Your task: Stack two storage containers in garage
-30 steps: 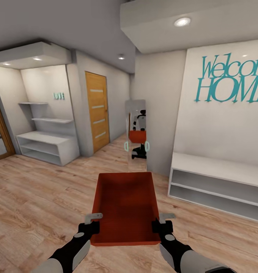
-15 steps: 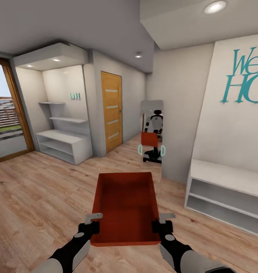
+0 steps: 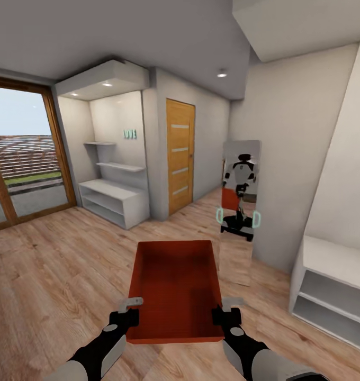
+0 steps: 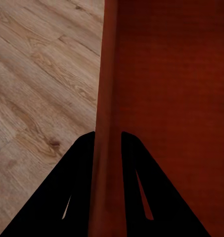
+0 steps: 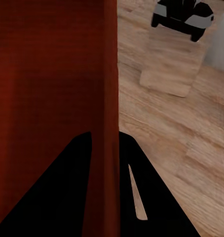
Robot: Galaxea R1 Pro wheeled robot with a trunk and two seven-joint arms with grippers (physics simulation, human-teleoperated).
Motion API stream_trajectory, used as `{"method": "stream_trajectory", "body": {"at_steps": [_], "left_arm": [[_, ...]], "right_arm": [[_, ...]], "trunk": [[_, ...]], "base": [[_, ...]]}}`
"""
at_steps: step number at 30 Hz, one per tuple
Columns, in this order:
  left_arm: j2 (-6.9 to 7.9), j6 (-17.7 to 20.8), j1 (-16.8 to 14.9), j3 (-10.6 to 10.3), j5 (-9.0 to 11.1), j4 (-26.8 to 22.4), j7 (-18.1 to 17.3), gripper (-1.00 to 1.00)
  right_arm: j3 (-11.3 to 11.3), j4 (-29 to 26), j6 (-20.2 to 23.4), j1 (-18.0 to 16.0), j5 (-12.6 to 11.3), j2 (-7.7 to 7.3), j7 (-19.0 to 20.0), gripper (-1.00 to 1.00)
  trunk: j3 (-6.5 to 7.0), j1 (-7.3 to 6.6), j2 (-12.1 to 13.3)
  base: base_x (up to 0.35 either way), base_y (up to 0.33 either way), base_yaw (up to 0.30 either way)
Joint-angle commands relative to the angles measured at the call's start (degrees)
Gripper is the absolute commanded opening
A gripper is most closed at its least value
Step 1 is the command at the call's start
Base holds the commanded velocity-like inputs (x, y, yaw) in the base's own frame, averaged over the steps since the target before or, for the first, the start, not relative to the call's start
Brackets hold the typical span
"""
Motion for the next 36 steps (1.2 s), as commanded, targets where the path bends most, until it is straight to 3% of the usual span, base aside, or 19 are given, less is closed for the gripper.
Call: {"method": "stream_trajectory", "body": {"at_steps": [1,16,36], "left_arm": [[-0.01,-0.24,-0.10,0.79,-0.05,0.03,1.44,-1.00],[-0.01,-0.24,-0.10,0.79,-0.05,0.03,1.44,-1.00],[-0.01,-0.24,-0.10,0.79,-0.05,0.03,1.44,-1.00]], "right_arm": [[-1.13,-0.03,0.09,-0.03,0.50,0.89,0.34,-1.00],[-1.13,-0.03,0.09,-0.03,0.50,0.86,0.34,-1.00],[-1.13,-0.09,0.09,-0.03,0.50,0.83,0.34,-1.00]], "trunk": [[-0.09,0.05,-0.07],[-0.09,0.05,-0.07],[-0.09,0.05,-0.07]], "base": [[0.322,0.000,0.274],[0.322,0.000,0.261],[0.322,0.000,0.015]]}}
